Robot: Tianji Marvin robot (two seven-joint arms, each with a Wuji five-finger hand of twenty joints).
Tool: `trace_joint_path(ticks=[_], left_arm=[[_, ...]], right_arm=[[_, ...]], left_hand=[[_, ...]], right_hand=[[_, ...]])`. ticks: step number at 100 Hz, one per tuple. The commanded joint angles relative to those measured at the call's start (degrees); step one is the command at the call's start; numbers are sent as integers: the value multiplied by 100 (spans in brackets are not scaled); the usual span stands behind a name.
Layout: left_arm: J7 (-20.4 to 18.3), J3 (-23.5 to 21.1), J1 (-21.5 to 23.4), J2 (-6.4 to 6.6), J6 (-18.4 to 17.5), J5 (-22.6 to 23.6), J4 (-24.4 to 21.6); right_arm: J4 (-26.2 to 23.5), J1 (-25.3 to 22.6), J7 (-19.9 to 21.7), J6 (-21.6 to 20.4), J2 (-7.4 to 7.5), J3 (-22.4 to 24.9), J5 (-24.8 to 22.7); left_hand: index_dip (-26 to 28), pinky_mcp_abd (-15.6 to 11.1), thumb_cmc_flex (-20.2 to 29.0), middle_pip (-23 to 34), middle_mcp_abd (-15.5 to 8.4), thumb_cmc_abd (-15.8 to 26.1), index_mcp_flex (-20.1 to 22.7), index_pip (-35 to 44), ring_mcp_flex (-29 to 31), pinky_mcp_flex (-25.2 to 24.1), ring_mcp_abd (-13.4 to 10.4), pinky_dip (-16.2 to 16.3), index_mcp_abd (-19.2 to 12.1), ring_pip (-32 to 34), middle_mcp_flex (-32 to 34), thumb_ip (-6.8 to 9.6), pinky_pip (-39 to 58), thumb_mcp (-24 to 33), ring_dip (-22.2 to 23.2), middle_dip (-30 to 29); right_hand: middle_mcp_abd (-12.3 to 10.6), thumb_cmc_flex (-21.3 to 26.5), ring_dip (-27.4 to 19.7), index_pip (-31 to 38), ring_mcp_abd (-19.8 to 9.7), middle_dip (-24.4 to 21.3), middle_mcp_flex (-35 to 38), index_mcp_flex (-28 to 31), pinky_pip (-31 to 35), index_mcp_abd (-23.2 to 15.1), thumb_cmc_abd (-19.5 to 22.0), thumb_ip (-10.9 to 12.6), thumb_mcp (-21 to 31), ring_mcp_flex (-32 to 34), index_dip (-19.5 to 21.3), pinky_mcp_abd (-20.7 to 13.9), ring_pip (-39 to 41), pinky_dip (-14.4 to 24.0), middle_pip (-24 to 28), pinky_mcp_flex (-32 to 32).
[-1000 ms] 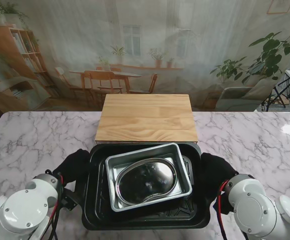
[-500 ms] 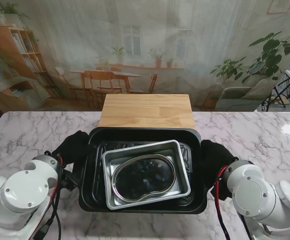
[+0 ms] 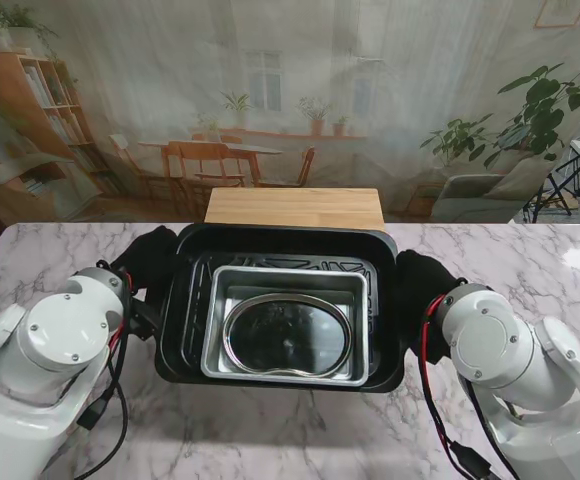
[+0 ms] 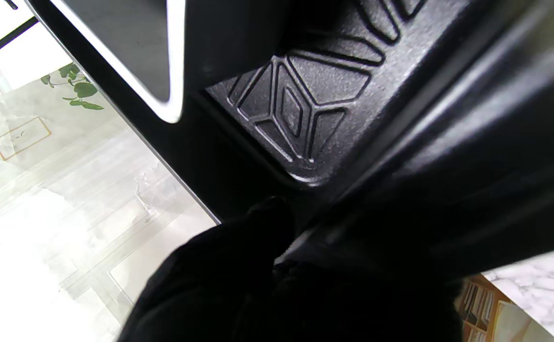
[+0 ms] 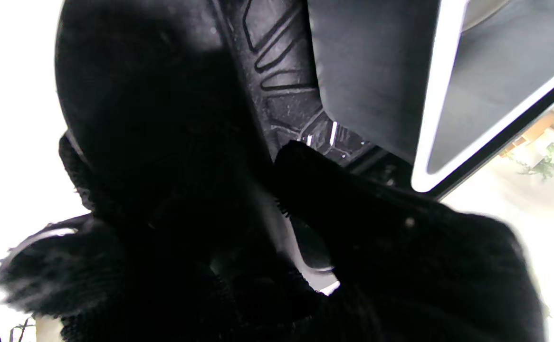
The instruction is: Stack the baking trays onto the shelf
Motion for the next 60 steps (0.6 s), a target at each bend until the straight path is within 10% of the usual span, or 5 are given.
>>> trace_joint_path(ticks=[1, 60], left_arm=[[-469, 507, -152, -258, -372, -375, -537], [-355, 569, -835, -323, -260, -485, -171]], right_arm=[[-515, 263, 218, -315, -283, -443, 334], [19, 1533, 243, 244, -290, -925, 478]], left_hand=[[-54, -1381, 339, 342, -1545, -12, 1816, 1375, 669, 610, -967, -8, -3097, 302, 133, -33, 197, 257, 80, 132], [-13, -1410, 339, 339, -1577, 23, 1860, 1417, 670, 620, -1010, -56, -3125, 286, 119, -18, 194, 225, 87, 137]], right_hand=[[-992, 757, 371, 141, -2267, -6, 217, 890, 168, -2749, 109, 337, 1022, 535, -78, -2676, 1138, 125, -2, 380], [-999, 741, 380, 115, -2266, -43, 199, 926, 196, -2759, 138, 361, 1013, 536, -79, -2682, 1174, 136, -47, 388]])
